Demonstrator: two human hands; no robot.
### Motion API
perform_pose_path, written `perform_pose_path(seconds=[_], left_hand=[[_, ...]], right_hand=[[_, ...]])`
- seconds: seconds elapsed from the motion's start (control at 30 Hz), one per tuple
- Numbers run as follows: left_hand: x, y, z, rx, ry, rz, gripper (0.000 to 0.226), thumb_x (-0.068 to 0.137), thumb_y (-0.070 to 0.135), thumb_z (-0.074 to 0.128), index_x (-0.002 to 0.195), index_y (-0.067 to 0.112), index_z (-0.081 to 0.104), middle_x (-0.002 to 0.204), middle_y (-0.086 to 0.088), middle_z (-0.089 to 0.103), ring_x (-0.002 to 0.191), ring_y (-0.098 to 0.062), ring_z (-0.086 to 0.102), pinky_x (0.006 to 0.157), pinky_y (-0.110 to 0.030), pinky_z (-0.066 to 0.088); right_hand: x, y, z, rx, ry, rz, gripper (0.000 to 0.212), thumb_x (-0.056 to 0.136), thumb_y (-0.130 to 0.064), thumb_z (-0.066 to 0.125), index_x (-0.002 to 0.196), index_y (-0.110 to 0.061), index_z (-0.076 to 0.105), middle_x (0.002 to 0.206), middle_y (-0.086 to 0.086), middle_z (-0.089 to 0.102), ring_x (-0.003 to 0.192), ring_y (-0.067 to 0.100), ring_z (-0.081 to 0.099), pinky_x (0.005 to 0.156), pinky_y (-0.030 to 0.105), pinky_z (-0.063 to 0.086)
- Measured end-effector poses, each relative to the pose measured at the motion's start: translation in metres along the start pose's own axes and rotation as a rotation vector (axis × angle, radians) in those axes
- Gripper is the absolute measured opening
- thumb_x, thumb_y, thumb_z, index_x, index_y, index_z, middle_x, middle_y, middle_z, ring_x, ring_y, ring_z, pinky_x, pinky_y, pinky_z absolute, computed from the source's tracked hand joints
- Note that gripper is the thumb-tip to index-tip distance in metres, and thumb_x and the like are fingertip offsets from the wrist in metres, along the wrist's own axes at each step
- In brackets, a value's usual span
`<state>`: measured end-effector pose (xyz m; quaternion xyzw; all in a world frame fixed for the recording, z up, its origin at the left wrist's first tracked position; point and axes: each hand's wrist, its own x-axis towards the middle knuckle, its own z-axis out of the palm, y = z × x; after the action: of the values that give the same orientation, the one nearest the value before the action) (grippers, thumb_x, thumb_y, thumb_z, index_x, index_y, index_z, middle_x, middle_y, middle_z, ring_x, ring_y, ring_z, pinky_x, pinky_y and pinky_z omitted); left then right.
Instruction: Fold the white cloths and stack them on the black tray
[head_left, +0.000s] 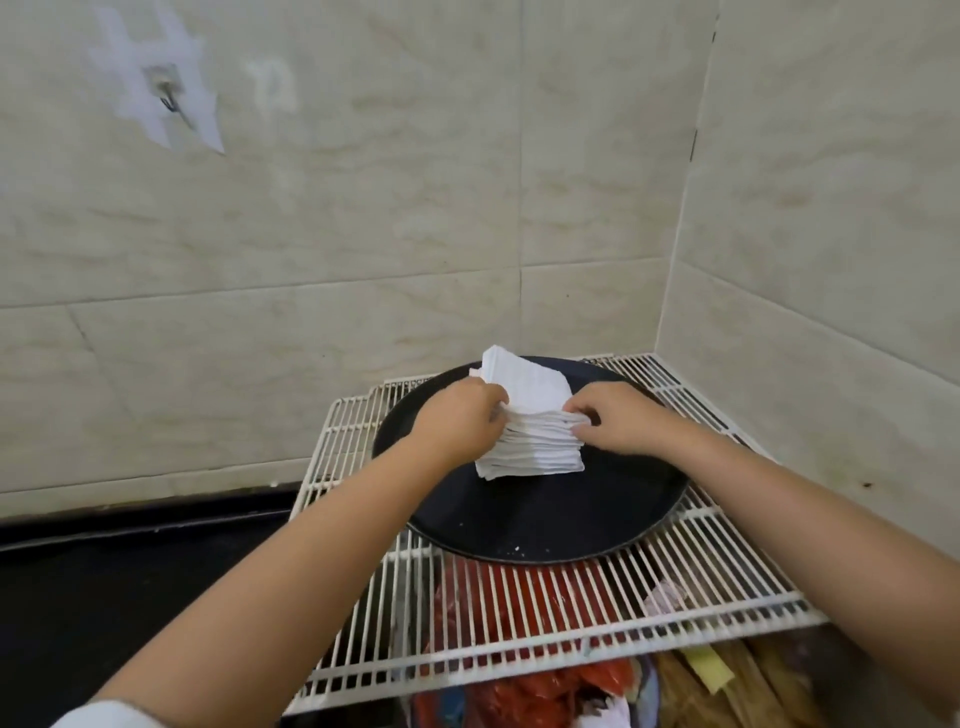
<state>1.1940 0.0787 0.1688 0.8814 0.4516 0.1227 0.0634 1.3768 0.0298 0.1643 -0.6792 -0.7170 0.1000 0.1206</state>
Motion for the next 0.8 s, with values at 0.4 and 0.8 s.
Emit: perform_pose_path(seconds=[0.4,0.8], left_hand=[[-0.185,-0.135,-0.075,0.27,0.084,-0.409,0.051,0.097,0.042,0.035,0.144,0.025,0.028,0.153,-0.004,0.026,0.141,-0.031,0.019,0.112,-0.044,0.027],[-0.581,-0.322,-0.161,0.381,0.193,-1.187,0.054,0.097,0.047,0.03,0.146,0.029,0.018,0.158,0.0,0.012,0.145,-0.028,0.005,0.115,-0.049,0.015]], right_hand=[[-0.011,-0.227,0.025,-0.193,0.11,-0.324,0.051,0.094,-0.042,0.039,0.138,-0.016,0.037,0.141,0.012,0.043,0.129,0.03,0.04,0.105,0.042,0.036],[-0.078,-0.643,0.189,-0.17,-0.12,-0.815,0.064,0.093,-0.053,0.032,0.146,-0.028,0.008,0.158,0.007,-0.003,0.145,0.029,-0.011,0.114,0.058,0.0]])
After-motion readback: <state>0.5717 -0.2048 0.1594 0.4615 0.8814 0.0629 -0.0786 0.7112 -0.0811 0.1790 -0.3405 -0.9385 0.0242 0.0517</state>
